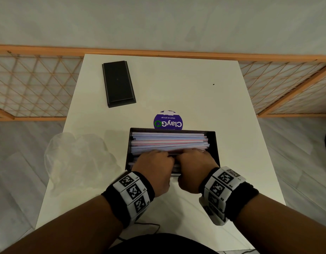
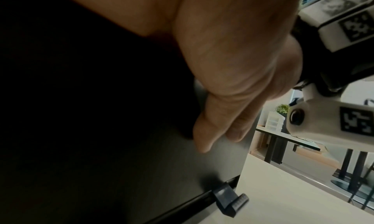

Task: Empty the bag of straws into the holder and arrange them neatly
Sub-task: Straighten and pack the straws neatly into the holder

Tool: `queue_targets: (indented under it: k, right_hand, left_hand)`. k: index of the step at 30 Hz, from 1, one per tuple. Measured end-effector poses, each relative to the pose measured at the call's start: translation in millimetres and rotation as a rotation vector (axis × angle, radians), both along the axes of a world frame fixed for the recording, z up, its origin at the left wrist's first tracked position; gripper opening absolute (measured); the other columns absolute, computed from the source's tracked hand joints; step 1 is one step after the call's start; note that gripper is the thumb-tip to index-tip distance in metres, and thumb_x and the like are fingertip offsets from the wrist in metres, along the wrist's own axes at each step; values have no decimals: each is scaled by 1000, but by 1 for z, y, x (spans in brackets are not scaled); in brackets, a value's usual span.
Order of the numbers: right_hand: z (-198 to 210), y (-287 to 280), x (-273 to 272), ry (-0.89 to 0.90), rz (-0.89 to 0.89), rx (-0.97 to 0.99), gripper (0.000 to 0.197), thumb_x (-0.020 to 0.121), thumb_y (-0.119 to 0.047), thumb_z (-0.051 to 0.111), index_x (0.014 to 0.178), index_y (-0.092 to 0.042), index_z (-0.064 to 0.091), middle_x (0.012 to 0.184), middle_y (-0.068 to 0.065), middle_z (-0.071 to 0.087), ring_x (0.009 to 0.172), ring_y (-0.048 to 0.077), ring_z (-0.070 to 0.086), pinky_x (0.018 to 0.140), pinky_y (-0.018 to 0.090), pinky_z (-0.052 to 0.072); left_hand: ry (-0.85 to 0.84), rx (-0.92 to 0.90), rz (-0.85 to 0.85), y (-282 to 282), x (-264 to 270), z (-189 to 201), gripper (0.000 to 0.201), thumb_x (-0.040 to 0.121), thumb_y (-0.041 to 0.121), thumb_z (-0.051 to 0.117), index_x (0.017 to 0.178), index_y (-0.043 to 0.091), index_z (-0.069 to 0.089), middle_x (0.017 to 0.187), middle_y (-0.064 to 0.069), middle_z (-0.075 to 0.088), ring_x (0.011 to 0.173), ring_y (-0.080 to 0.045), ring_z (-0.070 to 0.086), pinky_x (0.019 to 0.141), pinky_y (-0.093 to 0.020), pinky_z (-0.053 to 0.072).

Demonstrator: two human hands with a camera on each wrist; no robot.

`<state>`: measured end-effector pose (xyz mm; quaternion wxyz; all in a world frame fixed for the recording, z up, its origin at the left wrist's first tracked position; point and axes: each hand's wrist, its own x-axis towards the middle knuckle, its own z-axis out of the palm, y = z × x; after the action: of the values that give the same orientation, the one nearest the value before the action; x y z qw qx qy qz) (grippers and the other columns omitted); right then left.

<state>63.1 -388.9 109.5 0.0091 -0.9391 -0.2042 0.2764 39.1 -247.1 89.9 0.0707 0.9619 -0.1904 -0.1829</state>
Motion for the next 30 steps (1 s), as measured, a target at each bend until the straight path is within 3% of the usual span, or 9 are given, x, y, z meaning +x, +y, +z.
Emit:
queue_targets:
  k: [4, 8, 11, 13, 18, 22, 25, 28, 30]
  right_hand:
    - [1, 5, -5, -68, 75, 25, 43, 72, -28, 63, 115, -25, 63, 120, 0, 57, 114, 27, 52, 98, 41, 46]
    - [-1, 3, -2, 80, -31, 43, 32, 74, -26, 57, 106, -23, 64, 108, 1, 67, 100, 26, 64, 87, 35, 55]
    - [-2, -5, 1, 67, -33, -56, 24, 77, -32, 54, 98, -23, 62, 100, 0, 69, 95, 26, 67, 86, 34, 54]
    - [-1, -6, 1, 76, -35, -80, 15, 78, -33, 53, 90, -23, 56, 94, -1, 67, 89, 25, 66, 84, 33, 55]
    - [0, -5, 2, 101, -46, -93, 10, 80, -33, 53, 85, -24, 52, 80, -5, 55, 73, 21, 54, 80, 31, 54]
    - [-1, -5, 2, 98, -50, -101, 10, 81, -33, 53, 85, -24, 51, 78, -5, 53, 73, 21, 52, 80, 29, 52]
    - [0, -4, 2, 98, -55, -107, 10, 81, -32, 53, 84, -23, 51, 77, -5, 51, 74, 22, 52, 79, 29, 50]
    - [-1, -3, 0, 71, -52, -106, 13, 80, -33, 53, 86, -22, 55, 90, -1, 63, 84, 24, 61, 84, 30, 52]
    - [-2, -3, -1, 48, -43, -101, 22, 79, -34, 54, 95, -22, 63, 104, 1, 64, 98, 26, 63, 88, 32, 51]
  left_hand:
    - [53, 5, -1, 1, 1, -2, 35, 87, 29, 63, 121, 26, 64, 123, 4, 64, 111, -23, 63, 92, -35, 53]
    - [74, 26, 21, 7, 0, 0, 32, 87, 30, 63, 118, 24, 65, 119, 3, 65, 107, -24, 65, 90, -37, 55]
    - [103, 148, 41, 17, -1, 4, 16, 89, 29, 59, 102, 21, 64, 108, 1, 67, 99, -25, 67, 81, -34, 53]
    - [134, 202, 41, 20, -1, 6, 6, 90, 27, 57, 92, 23, 61, 102, 0, 68, 93, -24, 68, 76, -33, 52]
    - [163, 196, 57, 18, 1, 7, 5, 89, 27, 59, 86, 24, 59, 97, 1, 69, 89, -23, 68, 73, -30, 50]
    - [162, 206, 54, 17, 1, 8, 10, 89, 28, 59, 92, 21, 65, 98, 0, 69, 89, -23, 68, 74, -31, 52]
    - [135, 192, 48, 17, -1, 10, 15, 90, 27, 59, 101, 19, 65, 106, -2, 66, 97, -25, 66, 79, -33, 52]
    - [42, 55, -8, 14, -2, 8, 29, 89, 27, 62, 117, 20, 57, 118, -1, 59, 110, -24, 59, 90, -35, 48]
    - [61, -46, -31, 11, -2, 8, 32, 89, 26, 64, 119, 20, 54, 121, 0, 57, 113, -23, 56, 91, -34, 46]
